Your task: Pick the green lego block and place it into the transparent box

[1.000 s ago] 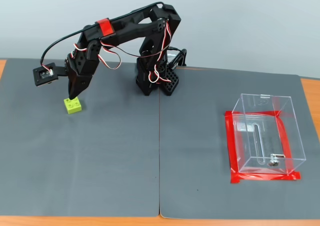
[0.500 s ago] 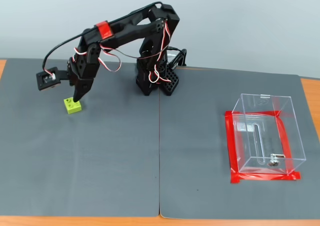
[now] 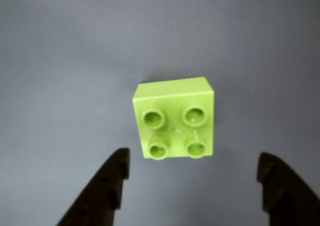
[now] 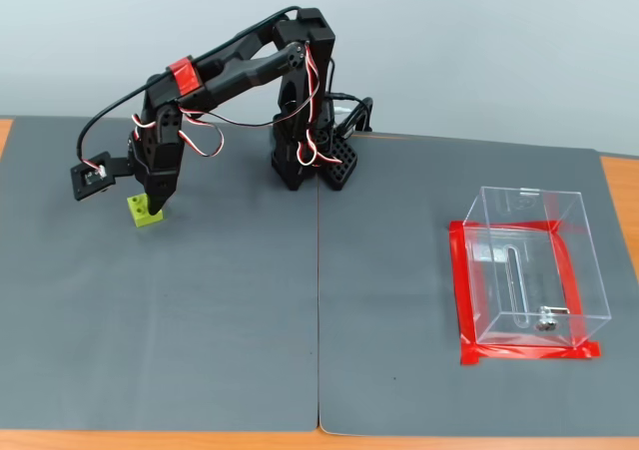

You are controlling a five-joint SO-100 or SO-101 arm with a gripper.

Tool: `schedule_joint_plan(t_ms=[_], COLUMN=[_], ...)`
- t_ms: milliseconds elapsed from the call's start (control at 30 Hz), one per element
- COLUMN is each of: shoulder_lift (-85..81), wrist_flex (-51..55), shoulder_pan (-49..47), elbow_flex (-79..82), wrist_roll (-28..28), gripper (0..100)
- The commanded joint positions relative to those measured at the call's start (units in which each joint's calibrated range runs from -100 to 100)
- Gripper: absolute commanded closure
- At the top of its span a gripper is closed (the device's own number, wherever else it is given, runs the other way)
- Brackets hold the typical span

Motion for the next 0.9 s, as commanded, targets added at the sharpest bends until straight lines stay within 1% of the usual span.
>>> schedule_joint_plan(t_ms=[0, 433, 633, 867], shoulder_lift=[0.23, 3.02, 5.23, 7.18], wrist_flex=[-0.73, -0.91, -5.94, -6.12], shoulder_pan=[-0.32, -0.40, -0.17, 0.20], elbow_flex=[-3.01, -3.01, -3.01, -2.02], wrist_roll=[0.16, 0.16, 0.21, 0.26], gripper=[71, 71, 71, 71])
